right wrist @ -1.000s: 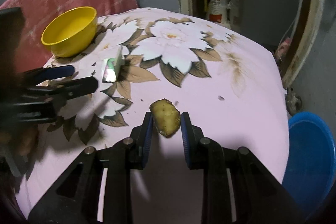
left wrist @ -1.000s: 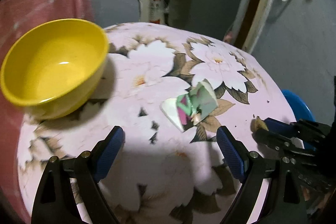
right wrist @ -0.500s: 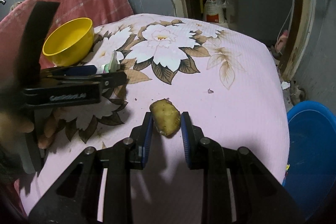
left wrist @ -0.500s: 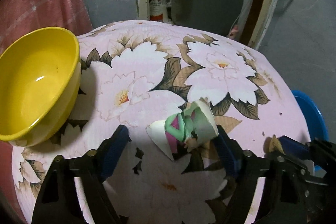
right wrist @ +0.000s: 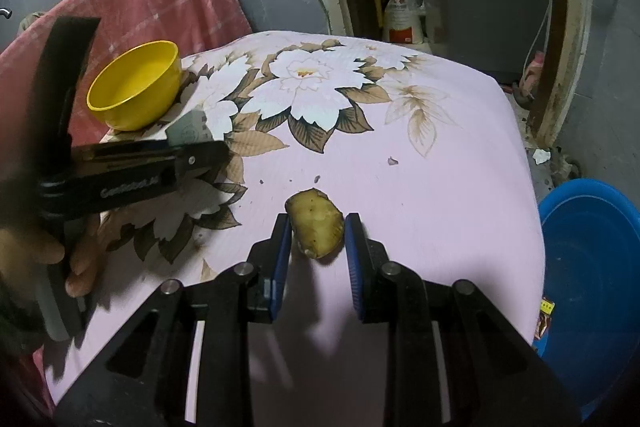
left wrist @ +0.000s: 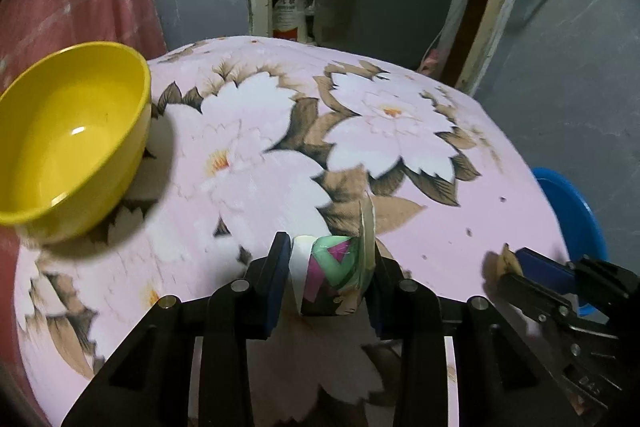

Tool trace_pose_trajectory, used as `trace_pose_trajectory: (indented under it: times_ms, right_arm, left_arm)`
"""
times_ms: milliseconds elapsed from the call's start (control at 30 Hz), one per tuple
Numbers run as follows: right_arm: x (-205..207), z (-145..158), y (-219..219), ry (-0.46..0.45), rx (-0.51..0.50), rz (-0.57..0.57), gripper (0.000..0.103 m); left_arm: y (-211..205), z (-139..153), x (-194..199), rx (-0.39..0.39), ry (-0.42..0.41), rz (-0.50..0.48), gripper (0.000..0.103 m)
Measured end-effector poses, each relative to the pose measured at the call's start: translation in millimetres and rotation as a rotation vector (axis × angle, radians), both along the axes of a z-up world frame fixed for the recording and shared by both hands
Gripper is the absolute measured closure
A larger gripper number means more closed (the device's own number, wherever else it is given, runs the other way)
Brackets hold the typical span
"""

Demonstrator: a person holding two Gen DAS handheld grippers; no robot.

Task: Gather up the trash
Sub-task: 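Carry the paper cup and ginger piece with both tools over the blue basin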

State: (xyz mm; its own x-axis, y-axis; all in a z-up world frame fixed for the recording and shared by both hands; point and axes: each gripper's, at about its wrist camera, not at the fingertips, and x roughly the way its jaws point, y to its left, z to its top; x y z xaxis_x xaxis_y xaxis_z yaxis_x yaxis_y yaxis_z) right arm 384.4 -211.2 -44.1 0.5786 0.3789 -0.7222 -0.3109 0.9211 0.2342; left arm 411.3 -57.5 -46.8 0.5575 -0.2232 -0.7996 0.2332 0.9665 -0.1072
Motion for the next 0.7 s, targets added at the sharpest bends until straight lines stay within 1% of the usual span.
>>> trace_pose_trajectory:
  times_ms: [133,333,433,500,700]
  right_arm:
    - [-9,6,-4,-0.02,0.005,-0.009,0.069]
    - [-28,23,-15,-0.09,0.029,-0.039,0.069]
    - [-39,36,-23,-0.153,0.041,-0.058,0.069]
    - [-47,45,-29,-0.195,0.055,-0.073,0.069]
    - [-69,73,-50,-0.329,0.065,-0.13,0.069]
  left_arm:
    - [-1,9,-16,-0.056,-0.023,0.0,0.073]
    - [-1,26,-51,-0.158,-0.104,0.011,0.073]
    - [-3,37,-63,-0.224,-0.152,0.014,0.073]
    - [-8,46,-70,-0.251,-0.187,0.01,0.073]
    - [-25,74,-84,-0.297,-0.303,-0.025,0.073]
